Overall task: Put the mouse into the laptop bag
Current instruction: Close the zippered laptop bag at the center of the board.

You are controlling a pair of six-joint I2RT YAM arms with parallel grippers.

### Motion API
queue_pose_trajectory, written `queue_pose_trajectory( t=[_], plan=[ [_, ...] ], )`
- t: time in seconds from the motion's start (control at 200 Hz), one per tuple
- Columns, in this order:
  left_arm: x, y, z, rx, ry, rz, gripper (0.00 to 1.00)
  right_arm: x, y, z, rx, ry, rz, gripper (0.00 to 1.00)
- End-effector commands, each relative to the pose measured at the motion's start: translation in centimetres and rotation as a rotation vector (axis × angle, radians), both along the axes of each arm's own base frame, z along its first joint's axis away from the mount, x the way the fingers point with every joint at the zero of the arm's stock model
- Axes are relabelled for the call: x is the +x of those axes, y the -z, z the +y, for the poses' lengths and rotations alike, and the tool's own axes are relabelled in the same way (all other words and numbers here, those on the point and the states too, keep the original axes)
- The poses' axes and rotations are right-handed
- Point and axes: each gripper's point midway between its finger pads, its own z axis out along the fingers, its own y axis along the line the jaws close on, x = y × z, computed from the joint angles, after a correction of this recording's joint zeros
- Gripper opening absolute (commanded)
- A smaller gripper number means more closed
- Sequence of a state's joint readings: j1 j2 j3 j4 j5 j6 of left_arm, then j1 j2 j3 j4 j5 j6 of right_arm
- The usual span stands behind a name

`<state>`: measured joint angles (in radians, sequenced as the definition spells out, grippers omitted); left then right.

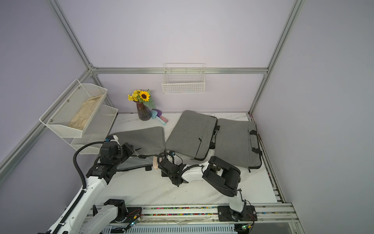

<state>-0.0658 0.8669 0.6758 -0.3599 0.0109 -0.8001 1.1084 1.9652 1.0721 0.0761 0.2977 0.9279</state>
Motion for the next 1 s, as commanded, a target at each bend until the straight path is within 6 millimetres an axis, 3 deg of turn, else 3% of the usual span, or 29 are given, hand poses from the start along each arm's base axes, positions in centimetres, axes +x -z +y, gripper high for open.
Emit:
queue_pose_trajectory(
  t=[0.0,0.455,0.525,0.61,0.695,0.9,0.995],
  plan=[
    [0.3,-0.2,-0.6,-0.002,0.036,-0.045,0.0,-0.5,-0.1,2.8,0.035,-0.06,0.011,0.13],
    [0.3,-0.2,-0.6,-0.007,0.037,-0.043,0.0,0.7,-0.5,8.2,0.104,-0.135,0.003,0.15],
    [0.2,-0.1,-0.7,-0.007,0.039,-0.04,0.0,0.7,-0.5,8.8,0.116,-0.148,0.005,0.18],
    [0.2,-0.2,-0.7,-0.007,0.038,-0.042,0.0,0.9,-1.0,9.2,0.121,-0.159,-0.006,0.33],
    [0.2,-0.2,-0.7,-0.007,0.038,-0.042,0.0,0.5,-1.8,9.1,0.133,-0.176,-0.025,0.36],
    [0.2,-0.2,-0.7,-0.01,0.039,-0.043,0.0,-0.3,-3.3,7.4,0.148,-0.185,-0.055,0.18],
    [0.2,-0.1,-0.7,-0.009,0.039,-0.04,0.0,-0.5,-3.6,7.2,0.143,-0.193,-0.061,0.15]
  ],
)
